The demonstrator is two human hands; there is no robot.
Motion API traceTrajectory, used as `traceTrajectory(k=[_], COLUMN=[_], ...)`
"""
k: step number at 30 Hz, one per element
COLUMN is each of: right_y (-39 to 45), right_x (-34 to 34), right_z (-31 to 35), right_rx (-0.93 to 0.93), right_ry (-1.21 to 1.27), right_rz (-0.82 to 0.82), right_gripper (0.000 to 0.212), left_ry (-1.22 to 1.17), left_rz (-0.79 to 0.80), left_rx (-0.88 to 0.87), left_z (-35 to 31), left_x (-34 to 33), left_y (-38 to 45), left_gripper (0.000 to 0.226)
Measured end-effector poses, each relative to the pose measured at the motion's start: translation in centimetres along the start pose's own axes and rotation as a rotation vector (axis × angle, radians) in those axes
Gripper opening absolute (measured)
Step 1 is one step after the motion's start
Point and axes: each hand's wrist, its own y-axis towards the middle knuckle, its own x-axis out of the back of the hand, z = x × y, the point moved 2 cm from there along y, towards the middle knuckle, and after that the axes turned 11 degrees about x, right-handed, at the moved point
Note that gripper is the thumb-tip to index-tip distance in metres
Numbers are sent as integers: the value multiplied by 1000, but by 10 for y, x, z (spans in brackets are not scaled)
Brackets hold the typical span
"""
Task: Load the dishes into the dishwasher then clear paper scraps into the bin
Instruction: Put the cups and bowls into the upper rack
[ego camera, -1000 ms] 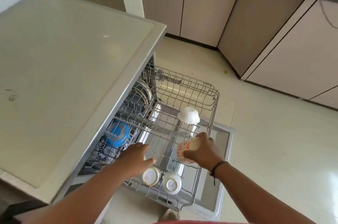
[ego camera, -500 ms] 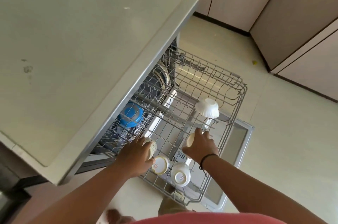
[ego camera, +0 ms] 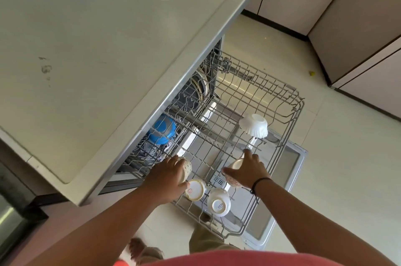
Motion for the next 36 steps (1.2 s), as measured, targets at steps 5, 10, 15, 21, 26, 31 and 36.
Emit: traceTrajectory(k=[5, 10, 15, 21, 26, 31, 36], right_y=[-8, -40, -76, -124, -160, -190, -202], right_x=[57, 113, 114, 47, -34, -108, -157], right_z=[25, 103, 215, 353, 455, 541, 595], right_rx=[26, 249, 548, 811, 981, 1111, 1146], right_ry=[155, 116, 13, -79, -210, -333, -425], right_rz=[-200, -415, -514, -465, -365, -282, -201], right_gripper=[98, 82, 75, 72, 77, 78, 77], left_ry=[-66, -247, -369, -429, -481, -486, -518], left_rz=[-72, -285, -563, -735, -748, -728, -666], left_rx=[-77, -204, -176, 79, 424, 647, 780], left_z=[-13, -21, 36, 174, 314, 415, 473], left_x=[27, 90, 140, 136, 85, 36, 4], left_y=[-16, -55, -113, -198, -260, -318, -337], left_gripper=[74, 68, 60, 63, 70, 57, 67])
